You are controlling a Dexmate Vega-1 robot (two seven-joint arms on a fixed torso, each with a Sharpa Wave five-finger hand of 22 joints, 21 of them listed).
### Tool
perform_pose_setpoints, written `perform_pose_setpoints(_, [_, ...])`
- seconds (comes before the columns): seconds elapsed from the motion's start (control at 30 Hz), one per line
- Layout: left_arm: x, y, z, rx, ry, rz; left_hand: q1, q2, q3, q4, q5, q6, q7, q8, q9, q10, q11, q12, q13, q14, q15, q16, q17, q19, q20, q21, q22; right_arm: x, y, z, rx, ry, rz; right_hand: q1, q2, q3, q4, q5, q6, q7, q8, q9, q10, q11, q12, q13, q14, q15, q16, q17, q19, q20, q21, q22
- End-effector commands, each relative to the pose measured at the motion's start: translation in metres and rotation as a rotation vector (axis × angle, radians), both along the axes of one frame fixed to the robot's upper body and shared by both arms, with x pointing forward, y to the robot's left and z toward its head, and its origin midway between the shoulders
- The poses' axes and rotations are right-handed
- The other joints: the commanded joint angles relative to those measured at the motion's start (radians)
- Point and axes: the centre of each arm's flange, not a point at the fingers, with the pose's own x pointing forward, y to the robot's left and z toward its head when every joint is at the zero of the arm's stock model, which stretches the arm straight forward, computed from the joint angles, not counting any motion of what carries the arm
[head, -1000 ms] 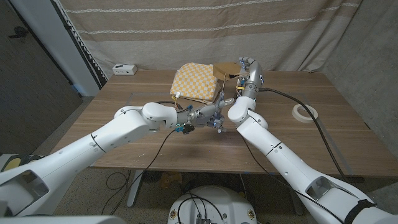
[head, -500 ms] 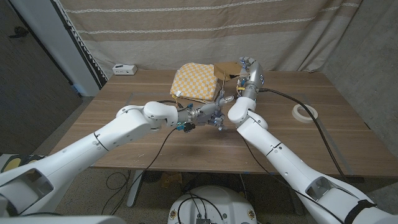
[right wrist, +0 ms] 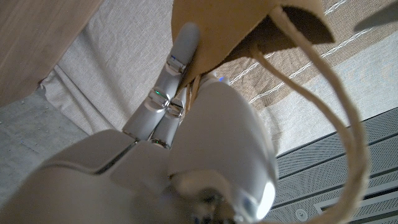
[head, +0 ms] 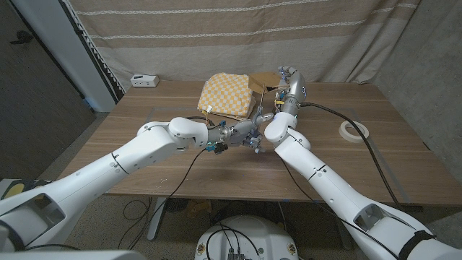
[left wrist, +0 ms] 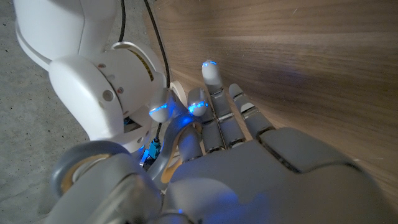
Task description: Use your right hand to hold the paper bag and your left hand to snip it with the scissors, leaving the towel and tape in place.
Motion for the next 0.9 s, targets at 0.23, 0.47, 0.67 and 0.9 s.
perform_pose_setpoints(0.23, [0.0044, -0.0008, -0.0001, 0.004, 0.003, -0.003, 0.009, -0.002, -0.043, 0.05, 0.004, 0.114, 0.111, 0.291, 0.0, 0.014, -0.01, 0.003, 0.002, 0.006, -0.063, 0.008, 0.005, 0.004, 0.001, 0.008, 0.003, 0.0002, 0.0041, 0.0003, -0.009, -0.002, 0.014, 0.002, 0.008, 0.007, -0.001, 0.011, -0.005, -0.002, -0.003, 0.005, 0.001, -0.006, -0.009, 0.005, 0.003, -0.121, -0.004, -0.001, -0.019, -0.047, 0.01, 0.004])
perform_pose_setpoints(0.47, [0.005, 0.0002, -0.0008, 0.008, 0.006, -0.005, 0.01, -0.002, -0.042, 0.05, 0.004, 0.114, 0.111, 0.291, 0.0, 0.014, -0.013, 0.007, 0.006, 0.009, -0.064, 0.005, -0.003, 0.005, 0.0, 0.008, 0.003, -0.0006, 0.0059, 0.001, -0.013, -0.007, 0.017, 0.002, 0.009, 0.007, -0.001, 0.011, -0.007, 0.0, -0.005, 0.006, 0.0, -0.004, -0.011, 0.005, 0.002, -0.121, -0.005, -0.003, -0.021, -0.047, 0.014, 0.004])
perform_pose_setpoints(0.67, [0.0054, 0.0014, -0.002, 0.003, 0.01, -0.003, 0.01, -0.002, -0.042, 0.051, 0.004, 0.114, 0.111, 0.291, 0.0, 0.014, -0.012, 0.007, 0.006, 0.007, -0.063, 0.008, 0.0, 0.004, 0.0, 0.008, 0.003, -0.0003, 0.0072, 0.0008, -0.014, -0.007, 0.017, 0.001, 0.009, 0.007, -0.001, 0.011, -0.007, 0.0, -0.007, 0.007, 0.0, -0.003, -0.013, 0.005, 0.002, -0.12, -0.005, -0.004, -0.023, -0.047, 0.017, 0.004])
perform_pose_setpoints(0.9, [0.0055, 0.0022, -0.0019, -0.001, 0.008, -0.001, 0.009, -0.002, -0.043, 0.052, 0.004, 0.114, 0.111, 0.291, 0.0, 0.014, -0.011, 0.008, 0.007, 0.004, -0.064, 0.009, 0.003, 0.005, 0.001, 0.009, 0.004, -0.0001, 0.0097, 0.0008, -0.023, -0.007, 0.02, 0.001, 0.009, 0.006, -0.001, 0.012, -0.006, 0.0, -0.008, 0.008, 0.003, -0.005, -0.013, 0.005, 0.002, -0.121, -0.005, -0.004, -0.025, -0.047, 0.019, 0.004])
